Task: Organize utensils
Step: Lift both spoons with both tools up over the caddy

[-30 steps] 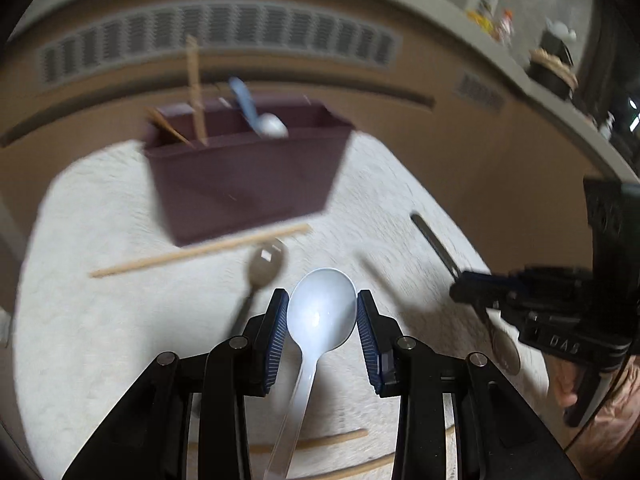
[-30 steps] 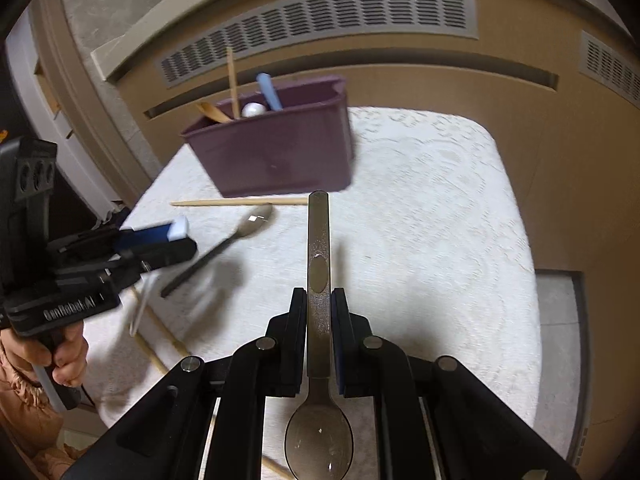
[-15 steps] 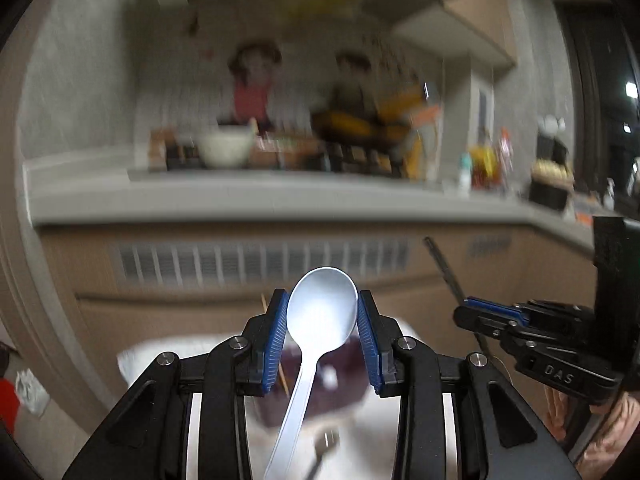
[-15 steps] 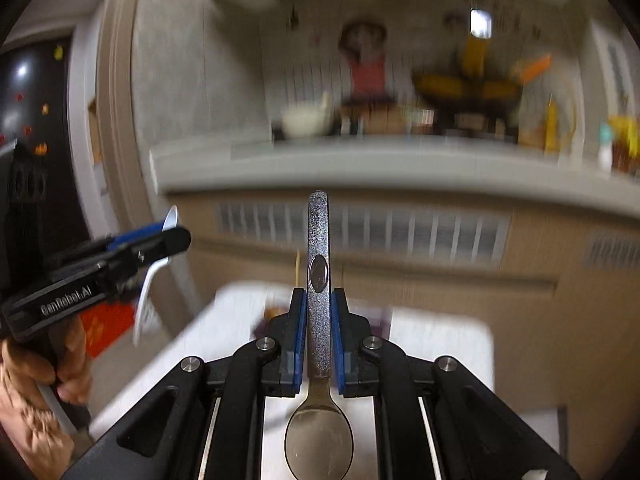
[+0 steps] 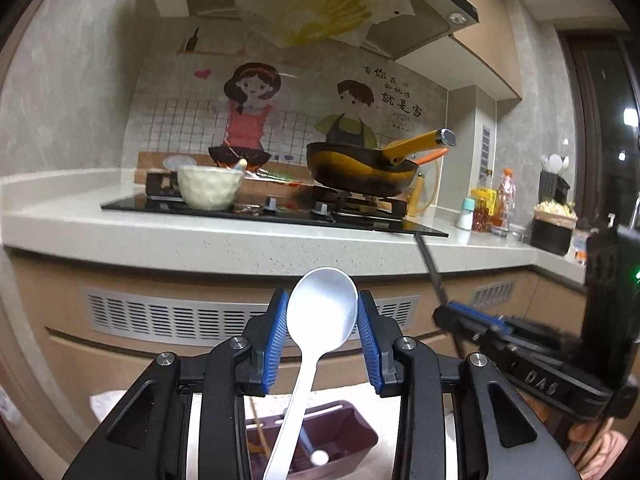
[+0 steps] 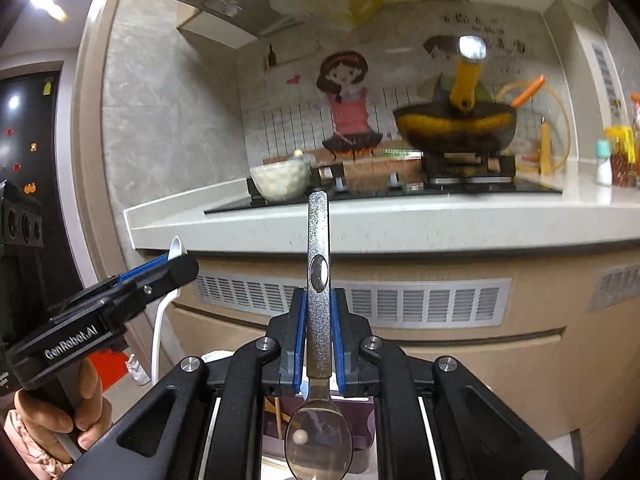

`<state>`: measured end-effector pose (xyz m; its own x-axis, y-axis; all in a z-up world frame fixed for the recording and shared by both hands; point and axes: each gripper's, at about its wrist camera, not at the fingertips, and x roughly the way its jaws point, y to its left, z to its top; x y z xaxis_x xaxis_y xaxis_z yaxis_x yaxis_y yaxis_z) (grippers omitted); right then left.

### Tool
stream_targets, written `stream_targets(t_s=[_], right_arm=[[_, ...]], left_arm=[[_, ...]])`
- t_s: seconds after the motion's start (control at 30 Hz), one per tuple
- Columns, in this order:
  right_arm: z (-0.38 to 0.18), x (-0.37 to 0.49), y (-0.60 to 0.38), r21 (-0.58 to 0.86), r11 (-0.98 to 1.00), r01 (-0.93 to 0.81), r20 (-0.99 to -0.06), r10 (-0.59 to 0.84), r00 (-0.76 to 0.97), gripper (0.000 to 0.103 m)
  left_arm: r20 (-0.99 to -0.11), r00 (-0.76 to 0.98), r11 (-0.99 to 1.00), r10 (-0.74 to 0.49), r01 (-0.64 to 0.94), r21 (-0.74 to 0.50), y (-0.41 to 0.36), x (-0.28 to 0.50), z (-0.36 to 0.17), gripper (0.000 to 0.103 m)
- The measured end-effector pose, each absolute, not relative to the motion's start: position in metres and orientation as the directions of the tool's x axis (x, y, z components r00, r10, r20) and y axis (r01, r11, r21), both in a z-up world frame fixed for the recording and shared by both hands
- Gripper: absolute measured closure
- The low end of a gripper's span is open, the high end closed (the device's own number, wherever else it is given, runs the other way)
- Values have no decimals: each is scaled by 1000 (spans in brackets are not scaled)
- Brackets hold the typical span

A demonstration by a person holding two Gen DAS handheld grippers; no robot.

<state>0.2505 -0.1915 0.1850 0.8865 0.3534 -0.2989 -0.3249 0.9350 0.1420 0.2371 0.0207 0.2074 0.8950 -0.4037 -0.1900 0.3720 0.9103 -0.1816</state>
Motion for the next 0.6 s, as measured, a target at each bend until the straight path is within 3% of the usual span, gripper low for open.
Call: stream_targets(t_s=[0.27, 0.6], right_arm=[[132, 303, -196, 218, 919, -327, -356, 387, 850, 92], [64, 359, -175, 198, 932, -304, -427, 361, 829, 92]], left_arm=[[-212, 863, 876, -459, 400, -268, 23, 285, 155, 67], [-222, 833, 813, -507, 376, -445, 44, 342, 96, 67]])
